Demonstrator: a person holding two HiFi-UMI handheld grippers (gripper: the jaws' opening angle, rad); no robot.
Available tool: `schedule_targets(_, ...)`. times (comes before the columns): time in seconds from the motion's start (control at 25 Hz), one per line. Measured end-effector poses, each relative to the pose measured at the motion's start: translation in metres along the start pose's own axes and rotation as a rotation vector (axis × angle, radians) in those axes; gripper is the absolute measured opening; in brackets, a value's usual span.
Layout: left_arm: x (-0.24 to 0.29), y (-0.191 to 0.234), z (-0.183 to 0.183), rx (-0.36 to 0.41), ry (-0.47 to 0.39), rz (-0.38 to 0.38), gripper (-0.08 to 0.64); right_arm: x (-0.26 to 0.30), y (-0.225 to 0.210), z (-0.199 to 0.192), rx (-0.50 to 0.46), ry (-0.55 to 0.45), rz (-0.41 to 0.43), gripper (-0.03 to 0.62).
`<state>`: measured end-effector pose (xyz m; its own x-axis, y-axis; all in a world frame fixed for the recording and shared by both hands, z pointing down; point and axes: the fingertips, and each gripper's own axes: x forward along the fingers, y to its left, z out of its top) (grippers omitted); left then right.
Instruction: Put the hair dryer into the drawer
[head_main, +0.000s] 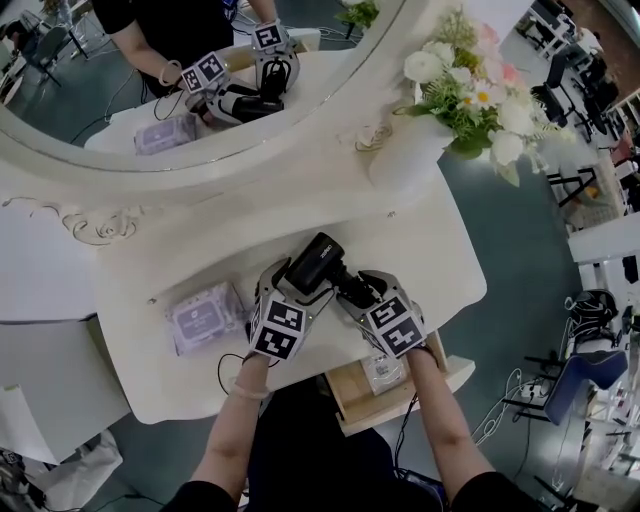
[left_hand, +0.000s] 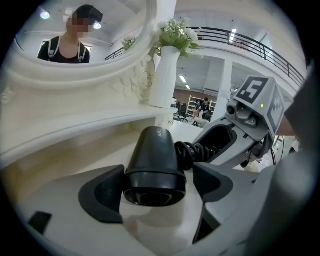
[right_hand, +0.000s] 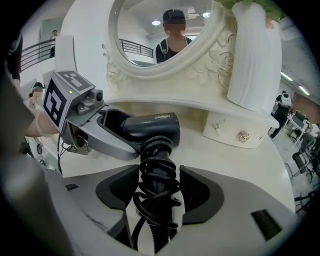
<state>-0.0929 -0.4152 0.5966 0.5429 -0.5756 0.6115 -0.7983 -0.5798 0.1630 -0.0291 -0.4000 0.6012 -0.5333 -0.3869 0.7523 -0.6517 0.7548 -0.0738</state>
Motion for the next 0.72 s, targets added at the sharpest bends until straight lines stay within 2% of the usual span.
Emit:
schedule_targets(0.24, 0.0005, 0.0005, -0.0007, 0.014, 0.004, -0.018, 0.439, 0.0016, 0.0, -0.0002, 0.019, 0.006, 0.014, 0.258)
schedule_targets(0.32, -0.0004, 0.0023, -0.0013, 0.029, 0.008, -0.011, 0.416, 0.0021, 0.0003, -0.0005, 0.02, 0.008, 0.019, 0.258)
schedule_targets(0.36, -0.0008, 0.0037, -0.0015, 0.035, 0.01, -0.002, 0.367, 0.0021, 0.0006, -0.0007, 0.017, 0.01, 0.02, 0.258)
schedule_targets(0.72, -0.0013, 0.0057, -0.0011, 0.044, 0.017, 0.005, 0.365, 0.0019, 0.0024, 0.0008, 0.001, 0.014, 0.006, 0.256)
